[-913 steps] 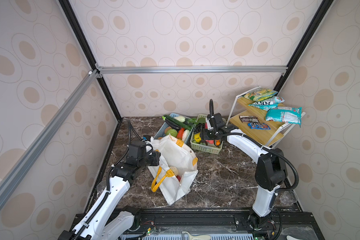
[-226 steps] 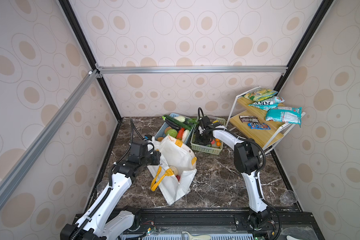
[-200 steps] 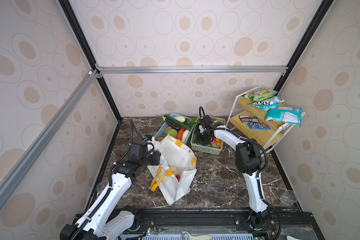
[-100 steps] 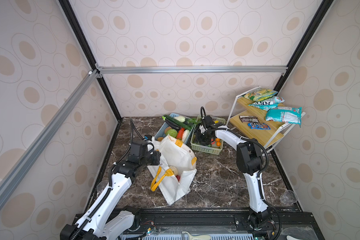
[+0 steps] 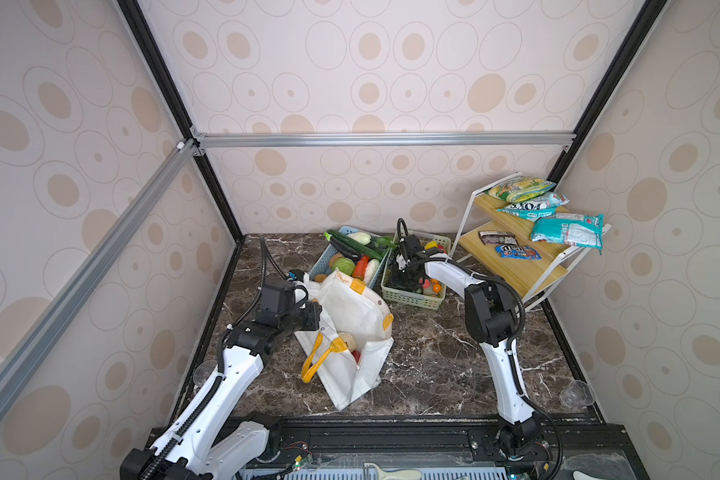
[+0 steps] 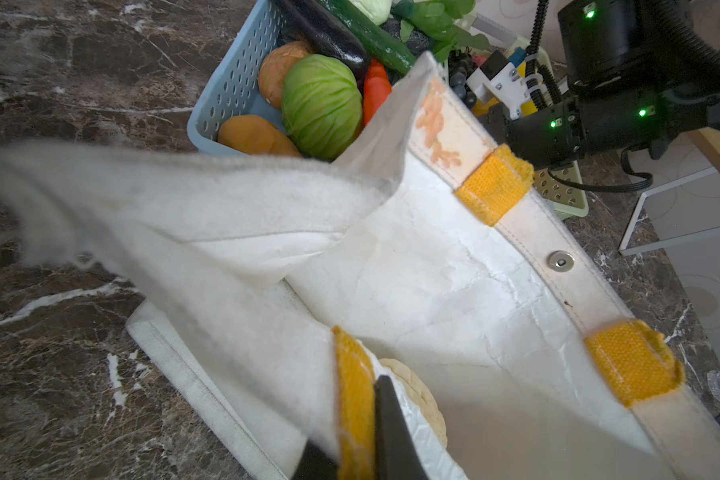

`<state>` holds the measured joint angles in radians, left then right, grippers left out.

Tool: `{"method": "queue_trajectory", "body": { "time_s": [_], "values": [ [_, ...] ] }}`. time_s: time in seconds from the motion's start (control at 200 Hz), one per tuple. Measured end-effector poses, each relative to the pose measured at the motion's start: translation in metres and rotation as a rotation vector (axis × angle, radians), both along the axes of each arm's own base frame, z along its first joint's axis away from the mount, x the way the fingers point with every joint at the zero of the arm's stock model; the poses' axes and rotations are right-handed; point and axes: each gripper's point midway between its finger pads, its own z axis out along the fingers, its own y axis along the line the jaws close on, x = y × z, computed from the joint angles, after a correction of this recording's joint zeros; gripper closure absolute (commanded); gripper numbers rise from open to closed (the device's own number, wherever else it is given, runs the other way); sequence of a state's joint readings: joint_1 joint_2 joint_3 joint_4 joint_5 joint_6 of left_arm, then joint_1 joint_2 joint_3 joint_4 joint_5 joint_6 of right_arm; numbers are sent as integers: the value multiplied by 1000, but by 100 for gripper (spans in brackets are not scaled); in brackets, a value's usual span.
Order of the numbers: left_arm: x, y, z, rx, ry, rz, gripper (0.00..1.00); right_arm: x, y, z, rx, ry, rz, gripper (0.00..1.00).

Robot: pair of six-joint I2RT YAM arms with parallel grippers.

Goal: Place the food into the grocery bag and tie it

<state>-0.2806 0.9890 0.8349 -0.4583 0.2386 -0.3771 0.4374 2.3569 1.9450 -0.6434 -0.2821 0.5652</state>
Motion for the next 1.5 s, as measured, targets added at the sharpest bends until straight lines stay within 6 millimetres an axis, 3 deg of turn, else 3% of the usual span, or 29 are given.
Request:
{"method": "queue_trajectory", "body": {
  "time_s": [0.47,1.005,1.386,1.501],
  "values": [
    [-1,0,2,-1,-5,0,100,-4,-5,5,15,-13,-7,69],
    [-1,0,2,-2,-6,0,100,-6,-16,48,59,-89,-24,69],
    [-1,0,2,-2,-5,0,100,-9,-16,46,65,-83,-22,69],
    [-1,0,2,-2,-5,0,100,-9,-16,46,67,-81,-18,60]
  ]
}}
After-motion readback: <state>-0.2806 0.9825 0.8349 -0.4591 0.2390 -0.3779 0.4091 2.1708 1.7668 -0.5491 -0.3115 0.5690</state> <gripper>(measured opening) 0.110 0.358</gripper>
